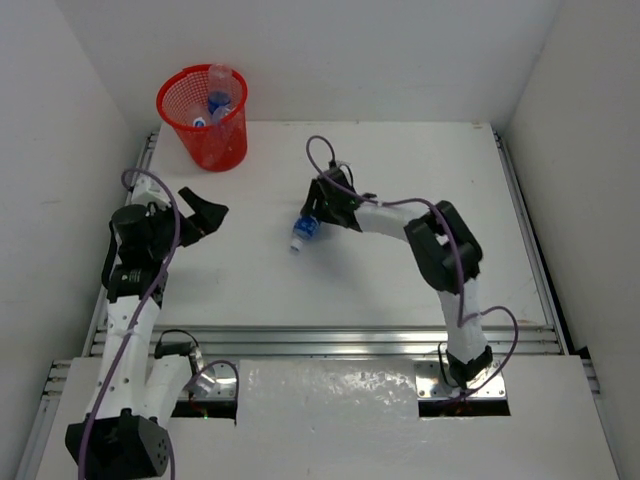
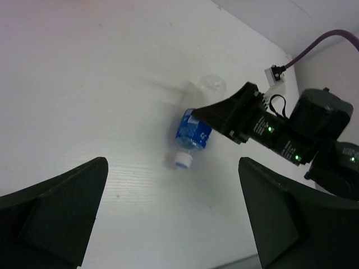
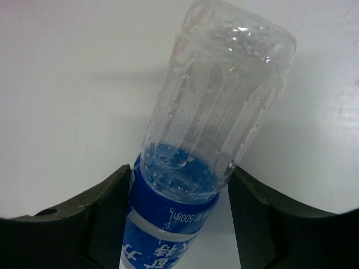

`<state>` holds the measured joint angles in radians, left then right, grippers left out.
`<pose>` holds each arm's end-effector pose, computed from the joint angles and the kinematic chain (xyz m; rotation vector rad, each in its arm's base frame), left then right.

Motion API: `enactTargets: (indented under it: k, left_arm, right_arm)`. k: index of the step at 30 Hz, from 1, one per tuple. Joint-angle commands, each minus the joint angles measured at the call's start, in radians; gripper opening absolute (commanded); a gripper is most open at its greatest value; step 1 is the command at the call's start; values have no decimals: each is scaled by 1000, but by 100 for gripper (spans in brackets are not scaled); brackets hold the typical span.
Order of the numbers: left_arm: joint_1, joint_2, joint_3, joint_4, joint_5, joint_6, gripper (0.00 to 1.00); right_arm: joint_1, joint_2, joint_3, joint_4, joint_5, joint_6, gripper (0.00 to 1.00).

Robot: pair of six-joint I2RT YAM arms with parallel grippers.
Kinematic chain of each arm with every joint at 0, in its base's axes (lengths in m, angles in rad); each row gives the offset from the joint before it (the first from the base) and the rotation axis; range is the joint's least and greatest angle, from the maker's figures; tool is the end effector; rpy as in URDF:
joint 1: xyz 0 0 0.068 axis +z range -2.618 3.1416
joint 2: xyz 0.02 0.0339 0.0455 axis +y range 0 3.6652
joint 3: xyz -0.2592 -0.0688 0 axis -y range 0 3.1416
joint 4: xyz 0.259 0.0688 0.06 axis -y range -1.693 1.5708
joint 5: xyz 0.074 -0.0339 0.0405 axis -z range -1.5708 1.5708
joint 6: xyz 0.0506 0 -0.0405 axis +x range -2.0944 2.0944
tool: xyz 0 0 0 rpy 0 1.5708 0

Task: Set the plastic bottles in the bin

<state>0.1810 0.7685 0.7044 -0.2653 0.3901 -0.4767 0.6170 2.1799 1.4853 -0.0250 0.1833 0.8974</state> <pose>0.2103 0.0189 0.2979 -0.3589 1.8810 -0.5702 0.4121 0.2811 0.1248 0.4240 2.3059 0.5729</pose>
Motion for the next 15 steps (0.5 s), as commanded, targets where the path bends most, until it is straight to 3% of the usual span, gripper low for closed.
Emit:
enactTargets:
  k: [1,2,5,10,15]
  left_arm:
    - [-52,66,-9,98,180,-23,100]
    - [-75,83,-13,113,199,-48,100]
    - [-234,118,-57,197,217,-121,99]
    - [-423,187,-129,484,213,-253,100]
    - [-577,291,-109,613,187,-299,100]
  right_arm:
    - [9,-276,-370,332,-358,-266,8]
    - [9,-339,-455,476,-417,-303,8]
    - [7,-563,-707,633,-612,-405,9]
    - [9,-817,-878,611,-777,-506,8]
    - [9,-939,-933,594,-879,-537,8]
